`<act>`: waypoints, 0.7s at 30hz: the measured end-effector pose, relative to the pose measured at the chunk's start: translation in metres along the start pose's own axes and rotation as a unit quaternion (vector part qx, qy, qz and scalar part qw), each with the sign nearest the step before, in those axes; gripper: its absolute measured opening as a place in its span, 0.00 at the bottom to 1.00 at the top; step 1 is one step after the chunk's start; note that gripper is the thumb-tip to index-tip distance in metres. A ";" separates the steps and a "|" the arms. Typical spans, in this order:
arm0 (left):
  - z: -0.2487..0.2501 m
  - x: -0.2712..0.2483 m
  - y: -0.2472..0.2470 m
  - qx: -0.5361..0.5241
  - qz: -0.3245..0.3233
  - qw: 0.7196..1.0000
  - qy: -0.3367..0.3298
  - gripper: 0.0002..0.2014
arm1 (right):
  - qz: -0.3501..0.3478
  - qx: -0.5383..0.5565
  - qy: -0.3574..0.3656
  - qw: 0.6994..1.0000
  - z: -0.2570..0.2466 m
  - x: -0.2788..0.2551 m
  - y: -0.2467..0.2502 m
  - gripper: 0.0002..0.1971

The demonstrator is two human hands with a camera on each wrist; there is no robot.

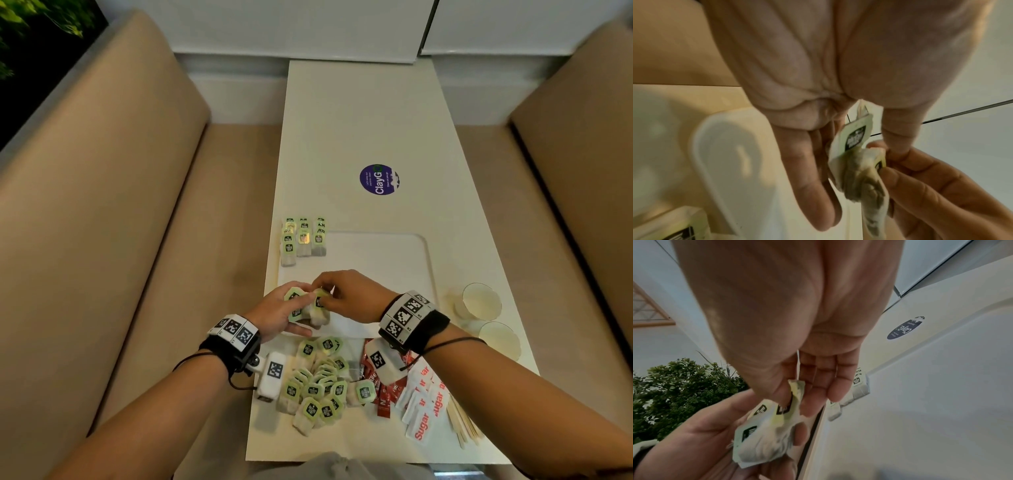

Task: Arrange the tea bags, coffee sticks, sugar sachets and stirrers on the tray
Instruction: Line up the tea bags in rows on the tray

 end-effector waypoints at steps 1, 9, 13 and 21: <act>0.001 0.000 -0.001 0.016 -0.011 1.000 -0.005 0.18 | 0.008 0.004 0.001 1.000 0.001 0.002 0.001 0.12; 0.006 0.009 0.011 0.032 0.033 0.998 -0.050 0.09 | 0.086 0.077 -0.044 0.992 0.018 0.005 -0.001 0.14; 0.005 0.011 0.020 -0.004 0.057 0.997 -0.055 0.11 | 0.082 0.118 -0.087 0.986 0.032 0.002 -0.014 0.17; 0.001 0.019 0.027 -0.019 0.069 0.996 -0.052 0.11 | 0.071 0.133 -0.086 0.985 0.035 0.007 -0.025 0.10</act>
Point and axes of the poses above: each hand's wrist, its own x-axis towards the middle knuckle, its own y-axis out of the back of the hand, z = x × y, the point moved 7 cm from there along x, towards the middle knuckle, and after that the axes turned 4 degrees about -z, right-handed, at the moved point
